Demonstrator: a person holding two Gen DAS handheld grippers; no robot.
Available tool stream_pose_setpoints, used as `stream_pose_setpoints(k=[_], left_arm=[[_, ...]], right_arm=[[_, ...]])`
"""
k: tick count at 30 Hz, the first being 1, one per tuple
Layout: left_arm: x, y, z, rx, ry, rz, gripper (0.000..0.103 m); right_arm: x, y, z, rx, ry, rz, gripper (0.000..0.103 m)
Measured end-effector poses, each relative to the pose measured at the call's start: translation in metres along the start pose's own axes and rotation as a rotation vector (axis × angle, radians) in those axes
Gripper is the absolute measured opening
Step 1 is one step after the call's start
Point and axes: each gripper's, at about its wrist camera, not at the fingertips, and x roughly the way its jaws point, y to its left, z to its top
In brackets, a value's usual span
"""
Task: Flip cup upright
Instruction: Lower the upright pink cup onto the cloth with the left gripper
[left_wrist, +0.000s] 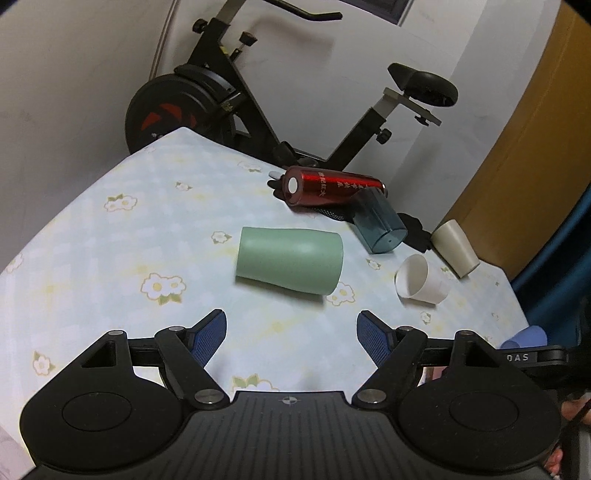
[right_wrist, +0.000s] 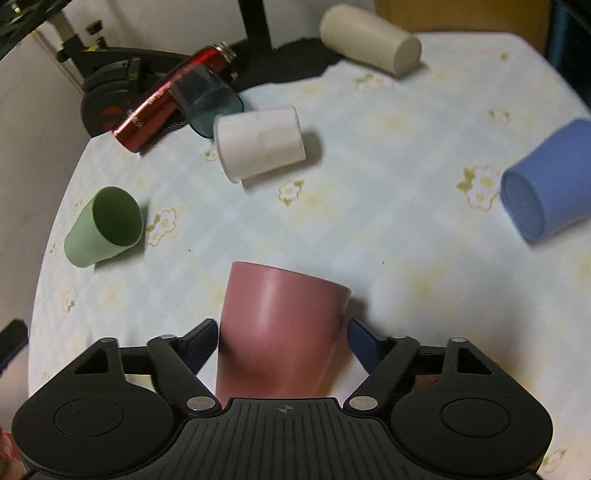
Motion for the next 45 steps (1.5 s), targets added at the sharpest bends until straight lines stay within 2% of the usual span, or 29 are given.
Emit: stream_pose_setpoints(k=[7, 12, 19, 29, 37, 45], left_arm=[[-0.013, 0.010, -0.009, -0.003, -0.011, -0.006, 0.080], [-0.018, 0.012, -0.012, -0.004, -0.024, 0.019, 0.080], [-0.028, 0.020, -0.011, -0.006, -0.038, 0.051, 0.080], [-0.033, 0.018, -0.013, 0.007, -0.040, 0.060, 0.080], [-0.037, 0.015, -0.014, 0.031, -0.041, 0.053, 0.080], [-0.039, 0.012, -0.016, 0.039, -0.038, 0.048, 0.080]], right_arm=[[-0.002, -0.001, -0.007, 0.021, -0.027, 0.016, 0.067], [-0.012, 0.000, -0.020, 0.005, -0.091, 0.017, 0.067], [-0.033, 0.014, -0.048, -0.111, -0.232, -0.024, 0.067], [-0.044, 0.033, -0.062, -0.282, -0.360, -0.095, 0.067], [-0.039, 0.047, -0.068, -0.390, -0.408, -0.145, 0.067], [-0.040, 0.053, -0.080, -0.425, -0.422, -0.179, 0.067]])
